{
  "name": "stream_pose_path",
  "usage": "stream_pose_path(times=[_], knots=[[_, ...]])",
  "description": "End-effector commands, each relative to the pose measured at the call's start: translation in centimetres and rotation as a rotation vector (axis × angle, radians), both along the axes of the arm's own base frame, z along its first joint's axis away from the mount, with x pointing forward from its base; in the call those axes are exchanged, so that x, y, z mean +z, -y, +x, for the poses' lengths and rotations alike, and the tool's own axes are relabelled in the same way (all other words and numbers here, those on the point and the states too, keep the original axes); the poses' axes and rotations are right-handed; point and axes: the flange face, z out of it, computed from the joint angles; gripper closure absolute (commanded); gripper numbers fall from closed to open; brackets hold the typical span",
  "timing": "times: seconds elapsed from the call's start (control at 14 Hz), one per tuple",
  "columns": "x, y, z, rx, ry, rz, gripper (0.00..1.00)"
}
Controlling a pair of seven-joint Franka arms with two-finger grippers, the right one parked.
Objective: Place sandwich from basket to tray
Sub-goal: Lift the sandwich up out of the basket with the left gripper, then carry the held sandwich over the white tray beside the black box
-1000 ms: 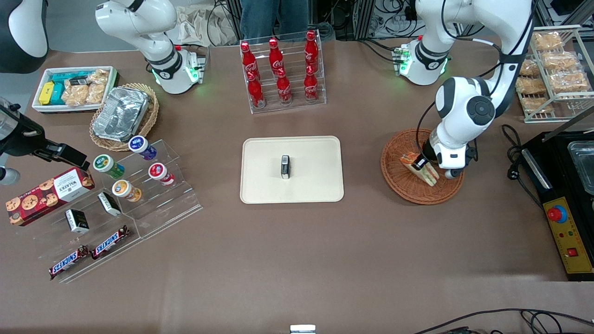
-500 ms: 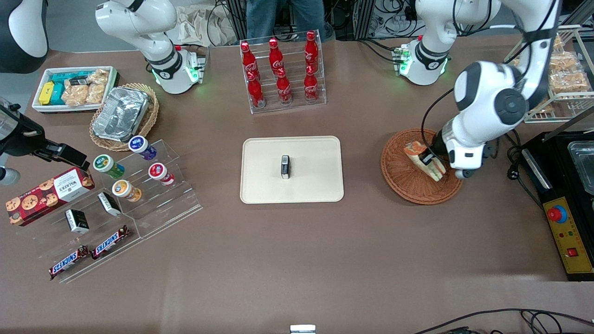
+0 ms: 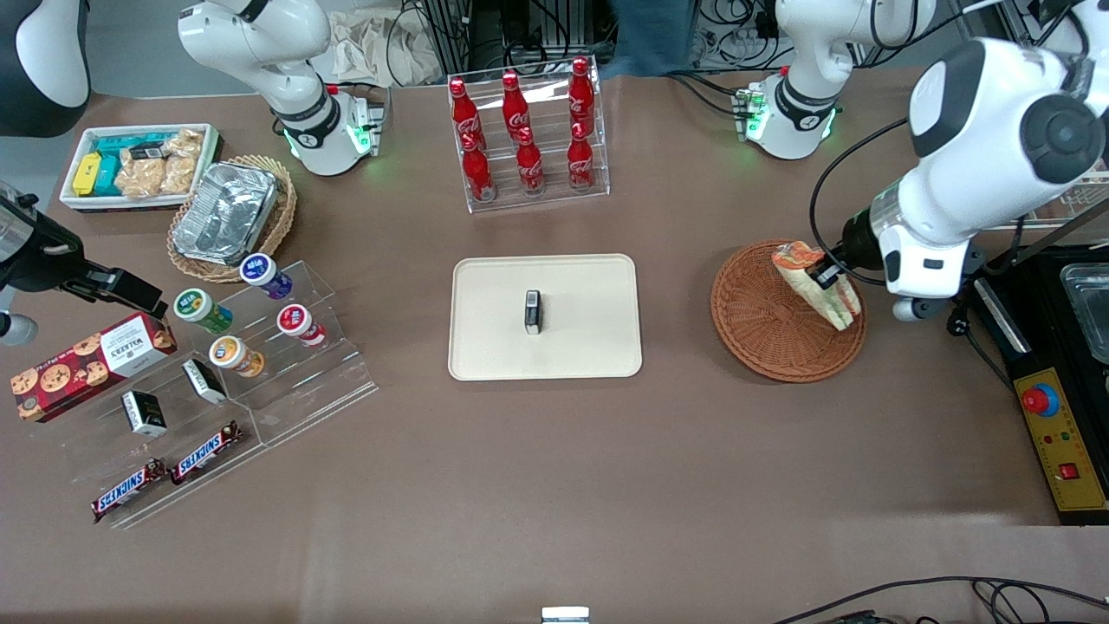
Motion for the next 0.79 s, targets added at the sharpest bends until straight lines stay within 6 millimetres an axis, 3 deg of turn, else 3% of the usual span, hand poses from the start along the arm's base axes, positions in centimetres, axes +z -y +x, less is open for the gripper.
stream_pose_path(times=[0.0,0.21,0.5,0.71], knots=[[1.5,2.8,0.3,-0.145,0.012,-0.003,1.00],[1.5,6.7,-1.0,-0.351,0.002,0.028,1.00],[0.4,11.6,-1.3,-0.376,-0.035,-0.123,1.00],[-1.8,15.7,-1.3,-0.426,0.008,-0.134,1.00]])
